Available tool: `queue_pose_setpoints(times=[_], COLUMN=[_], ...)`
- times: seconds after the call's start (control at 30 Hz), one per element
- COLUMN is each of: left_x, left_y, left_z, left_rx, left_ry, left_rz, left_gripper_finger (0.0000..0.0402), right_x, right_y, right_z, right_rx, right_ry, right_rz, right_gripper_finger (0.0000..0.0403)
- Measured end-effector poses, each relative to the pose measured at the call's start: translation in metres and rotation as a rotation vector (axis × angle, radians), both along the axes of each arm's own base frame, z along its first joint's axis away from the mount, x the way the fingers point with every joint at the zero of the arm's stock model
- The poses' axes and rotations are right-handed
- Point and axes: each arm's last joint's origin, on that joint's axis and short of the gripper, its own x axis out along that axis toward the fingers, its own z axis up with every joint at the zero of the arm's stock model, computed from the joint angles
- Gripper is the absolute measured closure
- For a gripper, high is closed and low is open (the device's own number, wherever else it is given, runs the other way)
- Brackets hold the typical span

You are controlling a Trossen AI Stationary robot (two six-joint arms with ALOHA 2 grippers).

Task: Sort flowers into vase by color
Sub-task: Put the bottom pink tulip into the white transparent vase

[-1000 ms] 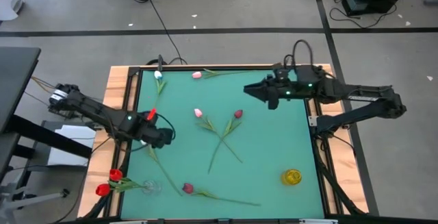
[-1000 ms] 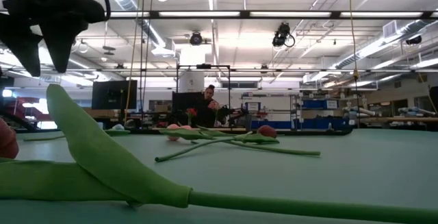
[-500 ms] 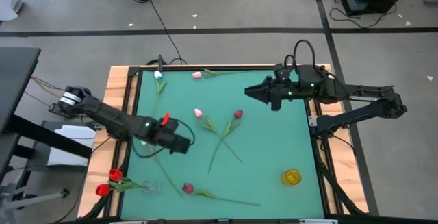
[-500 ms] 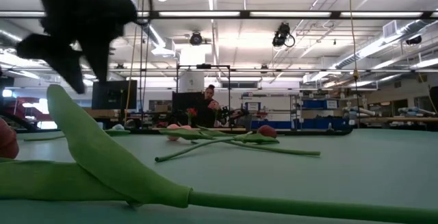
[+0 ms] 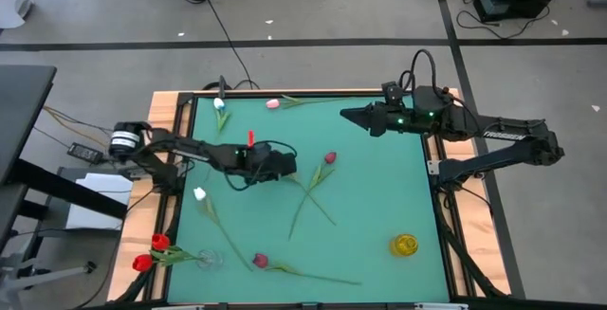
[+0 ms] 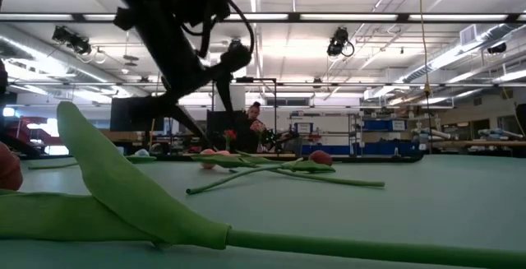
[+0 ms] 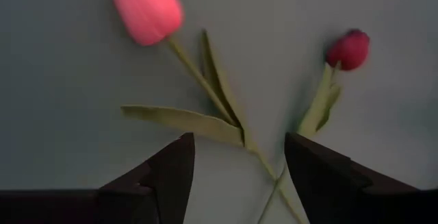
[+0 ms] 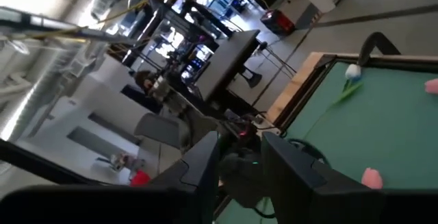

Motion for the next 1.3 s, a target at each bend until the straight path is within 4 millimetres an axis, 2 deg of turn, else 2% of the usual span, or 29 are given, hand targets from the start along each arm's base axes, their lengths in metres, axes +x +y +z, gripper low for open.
queue_pose_setpoints(times=[0.33, 0.6, 1.07, 1.3], left_x=[0.006, 0.006, 0.003, 0.002], left_y=[0.025, 0.043, 0.059, 0.07], left_z=[-0.024, -0.035, -0.035, -0.029], left_rx=[-0.088, -0.111, -0.072, -0.049], left_ry=[0.03, 0.062, 0.078, 0.062], left_rz=[0.16, 0.187, 0.19, 0.105], left_gripper_finger=[0.017, 0.0182, 0.0347, 0.0392], right_x=[0.0, 0.0, 0.0, -0.001], right_y=[0.0, 0.001, -0.001, -0.001], right_z=[0.0, 0.0, 0.0, 0.001], right_rx=[0.021, 0.021, -0.006, -0.003], right_ry=[-0.002, -0.002, 0.005, -0.005], right_rz=[0.017, 0.025, 0.006, 0.006], right_gripper_finger=[0.0285, 0.0285, 0.0285, 0.0285])
